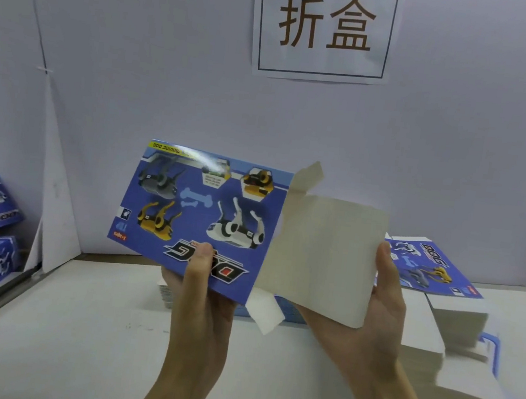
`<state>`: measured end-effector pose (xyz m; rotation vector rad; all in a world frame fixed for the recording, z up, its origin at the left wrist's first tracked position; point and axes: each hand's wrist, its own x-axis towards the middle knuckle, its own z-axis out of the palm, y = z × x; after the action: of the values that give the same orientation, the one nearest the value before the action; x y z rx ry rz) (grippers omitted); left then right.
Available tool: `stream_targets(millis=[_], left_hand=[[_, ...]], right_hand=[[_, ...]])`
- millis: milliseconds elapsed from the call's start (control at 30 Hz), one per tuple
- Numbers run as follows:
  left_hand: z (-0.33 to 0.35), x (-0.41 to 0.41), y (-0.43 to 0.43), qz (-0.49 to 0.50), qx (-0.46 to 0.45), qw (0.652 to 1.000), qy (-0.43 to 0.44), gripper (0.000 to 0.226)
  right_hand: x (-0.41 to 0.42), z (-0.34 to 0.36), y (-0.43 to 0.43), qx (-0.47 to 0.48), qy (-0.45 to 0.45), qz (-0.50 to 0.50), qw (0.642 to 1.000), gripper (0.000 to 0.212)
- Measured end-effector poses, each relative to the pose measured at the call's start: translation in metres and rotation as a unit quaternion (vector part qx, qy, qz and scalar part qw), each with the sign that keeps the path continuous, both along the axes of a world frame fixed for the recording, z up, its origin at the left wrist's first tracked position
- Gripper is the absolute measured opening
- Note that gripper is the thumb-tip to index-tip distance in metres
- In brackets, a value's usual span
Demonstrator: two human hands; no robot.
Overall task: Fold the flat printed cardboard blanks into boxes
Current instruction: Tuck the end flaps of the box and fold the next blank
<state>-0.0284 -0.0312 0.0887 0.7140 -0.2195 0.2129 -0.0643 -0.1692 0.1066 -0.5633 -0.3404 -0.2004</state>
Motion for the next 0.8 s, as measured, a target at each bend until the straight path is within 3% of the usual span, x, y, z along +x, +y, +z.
stream_targets(millis=[167,333,467,633,733,800], left_hand=[[0.003,-0.007,-0.007,0.078,0.051,0.995,-0.03,0.079],[0.009,-0.008,-0.001,0.048,0.013,0.999,-0.006,0.073],[0.012,-0.011,0.0,0.037,0.009,0.999,-0.007,0.077],[0.012,-0.019,-0.009,0.082,0.049,0.995,-0.017,0.09],[0.009,-0.027,-0.018,0.113,0.095,0.988,-0.048,0.102],[0.01,-0.03,-0.019,0.123,0.107,0.984,-0.069,0.1]], right_hand=[[0.01,-0.003,-0.004,-0.1,0.124,-0.263,0.952,0.03],[0.014,-0.006,-0.013,-0.184,0.12,-0.335,0.916,0.032],[0.013,-0.004,-0.021,-0.385,0.141,-0.478,0.777,0.042],[0.018,-0.006,-0.028,-0.548,0.228,-0.515,0.619,0.04],[0.021,-0.017,-0.026,-0.585,0.291,-0.558,0.511,0.042],[0.02,-0.016,-0.022,-0.571,0.294,-0.536,0.548,0.039]])
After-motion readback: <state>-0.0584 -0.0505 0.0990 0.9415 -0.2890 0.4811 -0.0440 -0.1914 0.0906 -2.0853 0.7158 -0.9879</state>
